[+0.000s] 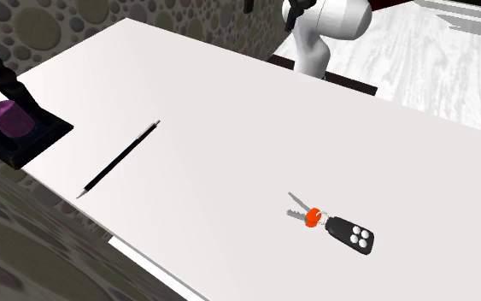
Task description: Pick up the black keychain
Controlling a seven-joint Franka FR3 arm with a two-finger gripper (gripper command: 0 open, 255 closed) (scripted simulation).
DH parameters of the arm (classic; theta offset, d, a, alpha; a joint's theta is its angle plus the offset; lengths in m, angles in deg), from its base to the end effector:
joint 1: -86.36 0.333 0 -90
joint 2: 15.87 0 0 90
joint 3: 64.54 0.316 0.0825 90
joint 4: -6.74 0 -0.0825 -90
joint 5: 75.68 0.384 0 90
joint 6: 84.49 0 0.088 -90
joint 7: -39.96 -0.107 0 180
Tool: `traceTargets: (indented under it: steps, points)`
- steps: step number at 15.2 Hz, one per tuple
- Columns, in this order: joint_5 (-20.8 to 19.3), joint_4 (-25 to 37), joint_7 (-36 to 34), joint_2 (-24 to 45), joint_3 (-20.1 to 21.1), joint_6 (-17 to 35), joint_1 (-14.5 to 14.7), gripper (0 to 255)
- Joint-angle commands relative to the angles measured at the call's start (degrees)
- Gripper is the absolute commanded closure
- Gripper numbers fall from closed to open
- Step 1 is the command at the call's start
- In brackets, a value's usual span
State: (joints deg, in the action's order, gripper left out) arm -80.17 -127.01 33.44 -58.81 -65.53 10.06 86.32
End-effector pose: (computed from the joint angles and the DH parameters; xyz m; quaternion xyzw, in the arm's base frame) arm 0.3249 -0.0152 0.5967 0.9970 -0.0618 0.0342 0.0316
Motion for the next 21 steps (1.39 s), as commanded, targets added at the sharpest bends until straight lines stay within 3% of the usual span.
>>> traceTargets:
  steps: [1, 12, 21]
  points:
    - [0.0, 0.0, 0.0, 0.0, 0.0, 0.0, 0.0, 0]
    - [6.2, 8.4, -20.1, 16.6, 11.5, 6.9, 1.1, 0]
    - [5.1, 22.9, -36.3, 34.8, 18.8, 9.9, 1.5, 0]
